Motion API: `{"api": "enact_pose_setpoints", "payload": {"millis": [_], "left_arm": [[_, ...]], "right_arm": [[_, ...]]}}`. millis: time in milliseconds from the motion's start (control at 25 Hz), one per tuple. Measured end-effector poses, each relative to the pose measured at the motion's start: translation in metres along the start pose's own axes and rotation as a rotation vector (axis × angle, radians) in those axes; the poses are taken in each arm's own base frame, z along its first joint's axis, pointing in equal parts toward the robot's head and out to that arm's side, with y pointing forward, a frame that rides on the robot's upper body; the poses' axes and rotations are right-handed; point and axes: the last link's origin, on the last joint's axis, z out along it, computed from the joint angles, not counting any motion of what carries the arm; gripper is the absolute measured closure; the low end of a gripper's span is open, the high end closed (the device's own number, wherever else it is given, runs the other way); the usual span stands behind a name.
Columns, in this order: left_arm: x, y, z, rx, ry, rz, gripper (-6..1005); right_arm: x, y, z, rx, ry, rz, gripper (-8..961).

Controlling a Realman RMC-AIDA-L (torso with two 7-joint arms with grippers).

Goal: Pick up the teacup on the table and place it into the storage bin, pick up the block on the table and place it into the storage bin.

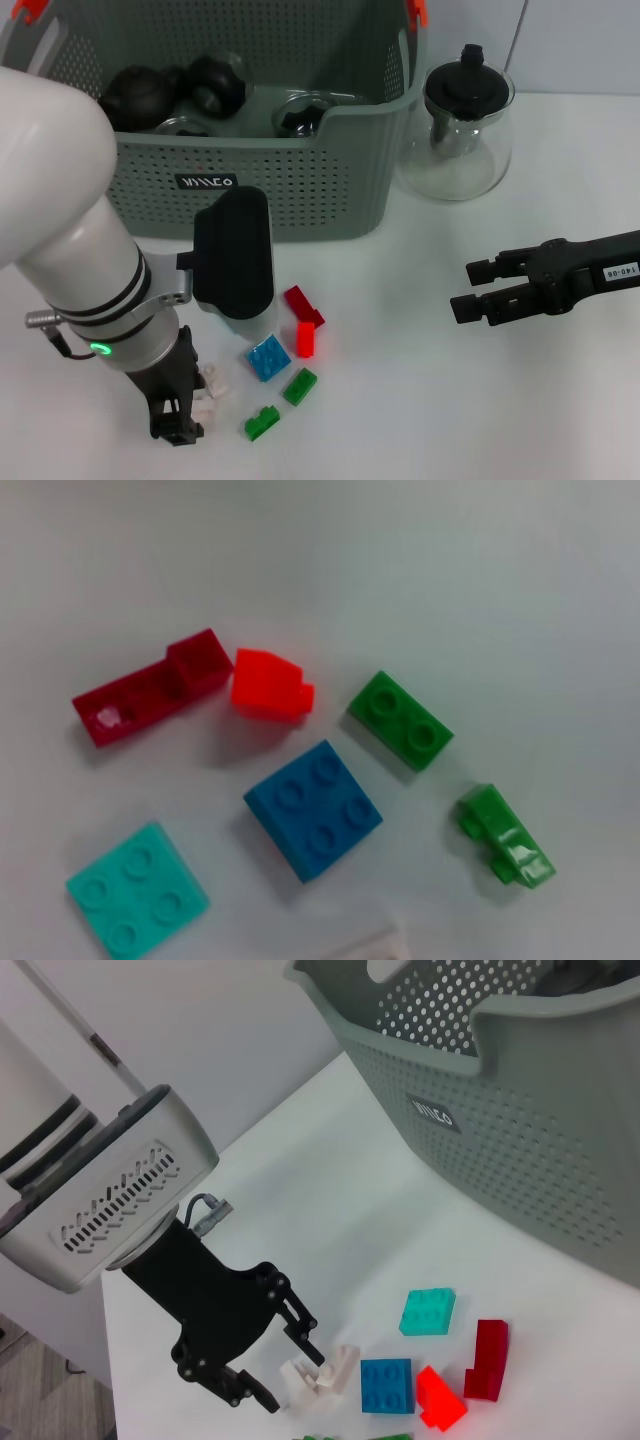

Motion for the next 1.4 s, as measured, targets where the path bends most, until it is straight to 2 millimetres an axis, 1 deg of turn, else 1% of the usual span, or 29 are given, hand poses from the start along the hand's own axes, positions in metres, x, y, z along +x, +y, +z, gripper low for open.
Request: {"api": "enact_pose_setpoints", "payload": {"millis": [560,800,960,1040,1080,1120,1200,1280,1360,1400], "left_arm": [[0.001,-0.001,0.005,0.006,-0.001,0.016,602],[-0.001,-0.003,0.009,0.022,-0.016,0.014,719],[0.001,-0.004,0.003,0.049,0.002,0.012,786],[-0.001,-0.003,-0.004,0.057,0.016,0.0,819],[-0.002,-0.002,-0.013,0.059,0.043,-0.018,836],[-0.002,-0.002,-0.018,0.06,0.058,-0.027,835],[-0.004,-0.001,-0.033,0.053,0.119,-0.067,832],[-0.007,-0.003,-0.056,0.051,0.216,-0.124,829],[-0.013,-0.01,-0.091,0.079,0.365,-0.202,826],[-0.019,-0.024,-0.126,0.144,0.514,-0.265,824]], "right_arm": [[0.0,0.0,0.0,0.001,0.0,0.0,8],[0.0,0.0,-0.001,0.002,-0.001,-0.001,8],[0.0,0.0,-0.001,0.002,-0.002,0.0,8],[0.0,0.0,-0.001,0.002,-0.002,0.0,8],[0.0,0.0,-0.001,0.002,-0.002,-0.001,8],[0.0,0.0,-0.001,0.003,-0.002,-0.001,8],[0.0,0.0,-0.001,0.003,-0.002,-0.001,8],[0.0,0.0,-0.001,0.003,-0.003,-0.001,7],[0.0,0.0,-0.001,0.002,-0.004,0.0,7],[0.0,0.0,-0.001,0.003,-0.004,-0.001,7]]}}
